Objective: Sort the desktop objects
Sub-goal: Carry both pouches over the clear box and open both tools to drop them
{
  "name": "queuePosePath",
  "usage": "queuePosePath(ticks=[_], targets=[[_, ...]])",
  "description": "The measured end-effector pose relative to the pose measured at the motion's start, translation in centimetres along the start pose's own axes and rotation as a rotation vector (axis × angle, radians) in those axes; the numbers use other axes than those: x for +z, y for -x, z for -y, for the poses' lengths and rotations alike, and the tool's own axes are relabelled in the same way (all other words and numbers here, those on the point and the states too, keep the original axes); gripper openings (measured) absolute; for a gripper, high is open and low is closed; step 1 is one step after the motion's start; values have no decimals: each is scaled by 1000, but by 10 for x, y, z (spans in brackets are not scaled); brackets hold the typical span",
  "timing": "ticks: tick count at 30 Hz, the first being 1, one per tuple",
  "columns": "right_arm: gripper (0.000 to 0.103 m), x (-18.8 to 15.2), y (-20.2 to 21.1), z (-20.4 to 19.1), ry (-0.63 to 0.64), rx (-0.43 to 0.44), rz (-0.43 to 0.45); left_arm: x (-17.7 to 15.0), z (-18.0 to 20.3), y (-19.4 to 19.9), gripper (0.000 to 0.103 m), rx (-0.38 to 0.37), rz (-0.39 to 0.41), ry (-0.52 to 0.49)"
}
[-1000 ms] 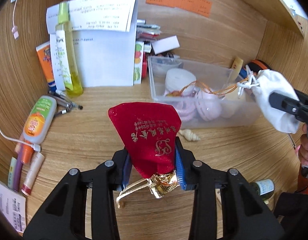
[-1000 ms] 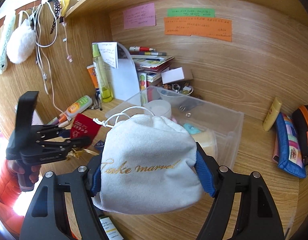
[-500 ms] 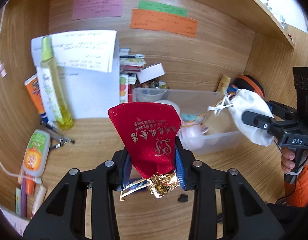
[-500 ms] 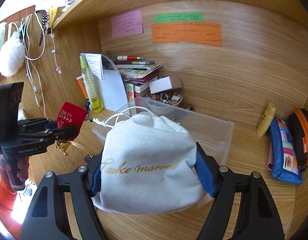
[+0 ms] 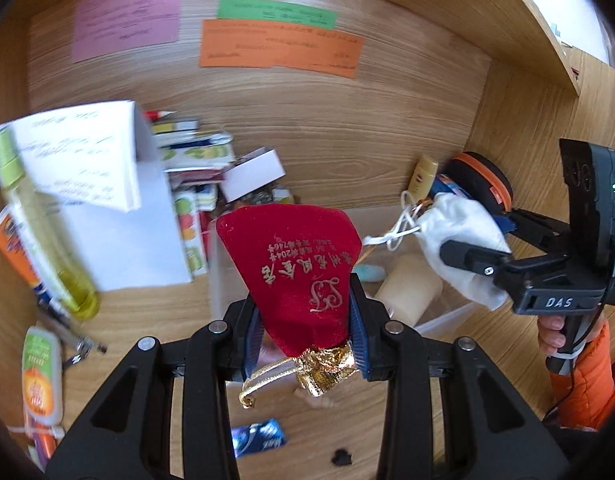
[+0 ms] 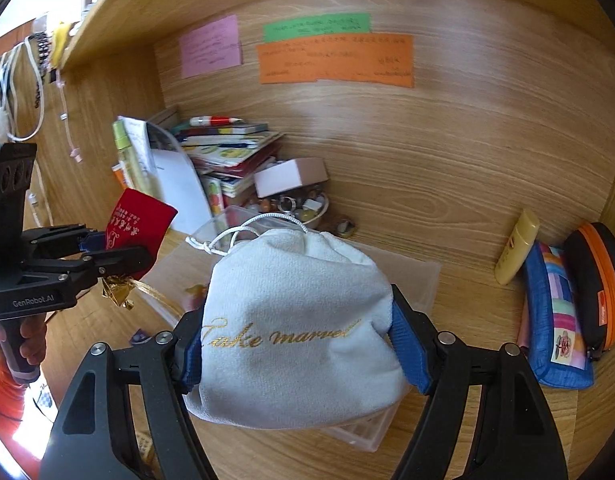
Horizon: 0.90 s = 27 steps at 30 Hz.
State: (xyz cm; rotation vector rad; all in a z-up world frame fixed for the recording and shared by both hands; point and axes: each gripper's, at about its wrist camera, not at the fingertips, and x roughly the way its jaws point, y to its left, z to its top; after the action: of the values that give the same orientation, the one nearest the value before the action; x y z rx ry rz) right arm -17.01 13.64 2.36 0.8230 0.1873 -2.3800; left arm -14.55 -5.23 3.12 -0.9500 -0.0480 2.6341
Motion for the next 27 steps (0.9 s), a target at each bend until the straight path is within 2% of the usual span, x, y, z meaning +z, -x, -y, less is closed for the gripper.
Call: queuePosePath(ticks=[8, 14, 19, 27], targets=[[73, 2, -25, 26, -21, -36, -49, 16, 14, -41, 37, -59, -56, -15], [73, 2, -46, 41, -23, -31, -89, 23, 21, -71, 37, -79, -107, -25], [73, 5, -52, 40, 6, -43, -85, 25, 26, -92, 37, -78, -147, -42], [73, 3, -65, 29, 80, -111, -94, 25, 25, -111, 37, -64, -194, -47]])
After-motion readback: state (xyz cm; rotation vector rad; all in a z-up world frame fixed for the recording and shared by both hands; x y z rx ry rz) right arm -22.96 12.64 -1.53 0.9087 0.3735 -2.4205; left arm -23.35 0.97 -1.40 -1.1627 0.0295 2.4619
